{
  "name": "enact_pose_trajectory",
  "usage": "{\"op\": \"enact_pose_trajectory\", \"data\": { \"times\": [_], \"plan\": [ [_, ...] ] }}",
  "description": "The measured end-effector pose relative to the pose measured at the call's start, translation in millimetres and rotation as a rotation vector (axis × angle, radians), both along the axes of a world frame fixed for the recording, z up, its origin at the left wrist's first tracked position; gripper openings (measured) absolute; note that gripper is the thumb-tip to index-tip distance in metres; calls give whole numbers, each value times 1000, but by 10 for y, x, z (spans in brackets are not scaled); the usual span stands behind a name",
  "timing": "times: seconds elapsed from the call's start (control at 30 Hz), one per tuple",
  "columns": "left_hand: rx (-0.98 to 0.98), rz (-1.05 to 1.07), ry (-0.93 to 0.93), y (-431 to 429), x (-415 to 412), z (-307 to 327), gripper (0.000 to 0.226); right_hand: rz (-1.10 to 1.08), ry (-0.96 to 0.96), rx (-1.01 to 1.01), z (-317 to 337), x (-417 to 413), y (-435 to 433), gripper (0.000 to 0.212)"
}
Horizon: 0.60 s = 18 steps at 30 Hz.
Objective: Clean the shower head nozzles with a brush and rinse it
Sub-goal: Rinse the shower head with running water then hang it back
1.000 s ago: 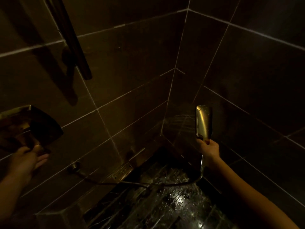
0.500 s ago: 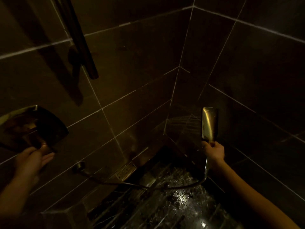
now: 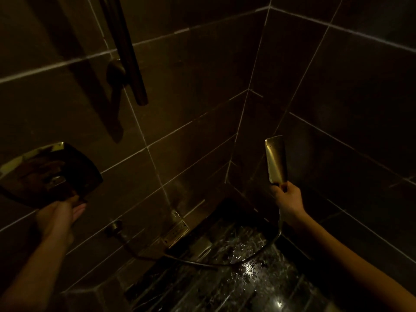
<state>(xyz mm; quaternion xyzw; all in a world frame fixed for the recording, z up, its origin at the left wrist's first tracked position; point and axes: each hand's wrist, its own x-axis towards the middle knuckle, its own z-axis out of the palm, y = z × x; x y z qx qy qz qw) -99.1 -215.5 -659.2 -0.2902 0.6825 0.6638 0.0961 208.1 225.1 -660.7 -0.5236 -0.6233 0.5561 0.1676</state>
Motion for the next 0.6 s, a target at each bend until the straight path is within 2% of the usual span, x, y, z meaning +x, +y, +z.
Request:
{"op": "enact_pose_trajectory", "data": {
  "times": [0.13, 0.3, 0.4, 0.53, 0.6],
  "plan": [
    [3, -42, -12, 31, 145, 171, 28, 83, 80, -38, 223, -61, -164, 13],
    [39, -128, -152, 94, 380, 152, 43, 185, 207, -84, 653, -255, -421, 12],
    [30, -391, -210, 344, 741, 242, 38, 301, 262, -169, 1017, -397, -551, 16],
    [5, -824, -105, 853, 1222, 736, 13, 473, 331, -188, 1579, -577, -727, 19],
    [8, -1007, -24, 1122, 1388, 1024, 16, 556, 359, -200, 1877, -671, -824, 19]
  ]
}}
